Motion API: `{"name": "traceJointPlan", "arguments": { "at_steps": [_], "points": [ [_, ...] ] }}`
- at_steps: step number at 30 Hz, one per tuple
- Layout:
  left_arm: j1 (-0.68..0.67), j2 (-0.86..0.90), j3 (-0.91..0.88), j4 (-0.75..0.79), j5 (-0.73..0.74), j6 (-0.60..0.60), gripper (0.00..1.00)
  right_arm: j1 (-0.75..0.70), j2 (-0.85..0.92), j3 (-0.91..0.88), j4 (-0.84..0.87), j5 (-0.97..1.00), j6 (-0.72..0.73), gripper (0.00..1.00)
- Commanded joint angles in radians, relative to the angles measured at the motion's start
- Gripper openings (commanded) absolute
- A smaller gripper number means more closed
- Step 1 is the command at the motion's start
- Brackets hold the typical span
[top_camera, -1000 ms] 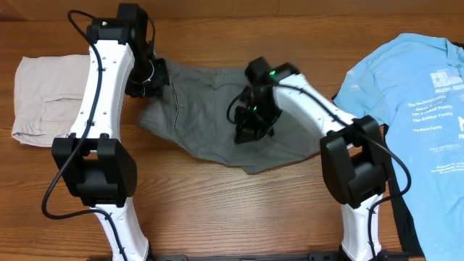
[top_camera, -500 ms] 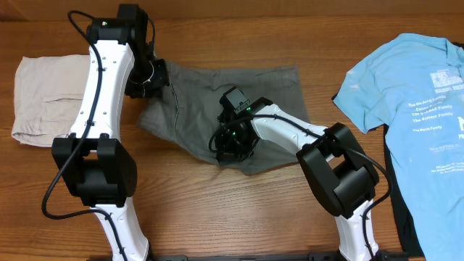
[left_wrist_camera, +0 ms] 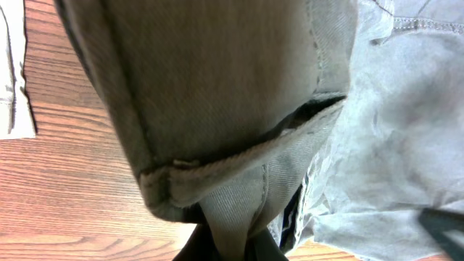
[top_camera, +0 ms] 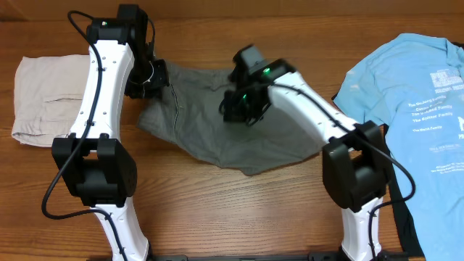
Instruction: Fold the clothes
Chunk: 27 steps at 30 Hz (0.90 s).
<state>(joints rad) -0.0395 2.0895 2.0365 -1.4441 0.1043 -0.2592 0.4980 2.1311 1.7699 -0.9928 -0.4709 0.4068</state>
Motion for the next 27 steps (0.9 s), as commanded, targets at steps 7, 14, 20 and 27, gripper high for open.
{"name": "traceJointPlan", "arguments": {
  "at_steps": [7, 14, 20, 27],
  "points": [
    [0.0, 0.001, 0.062, -0.023, 0.028, 0.0, 0.04, 0.04, 0.05, -0.076, 0.141, 0.014, 0.014, 0.04],
    [0.0, 0.001, 0.138, -0.101, 0.029, 0.0, 0.05, 0.094, 0.132, -0.084, 0.22, 0.034, 0.016, 0.04],
    [0.0, 0.001, 0.148, -0.107, 0.027, 0.0, 0.07, 0.118, 0.158, -0.081, 0.284, 0.037, 0.008, 0.04],
    [-0.002, 0.001, 0.148, -0.099, 0.027, 0.0, 0.06, 0.013, 0.106, 0.062, 0.151, 0.036, -0.019, 0.04]
  ]
}}
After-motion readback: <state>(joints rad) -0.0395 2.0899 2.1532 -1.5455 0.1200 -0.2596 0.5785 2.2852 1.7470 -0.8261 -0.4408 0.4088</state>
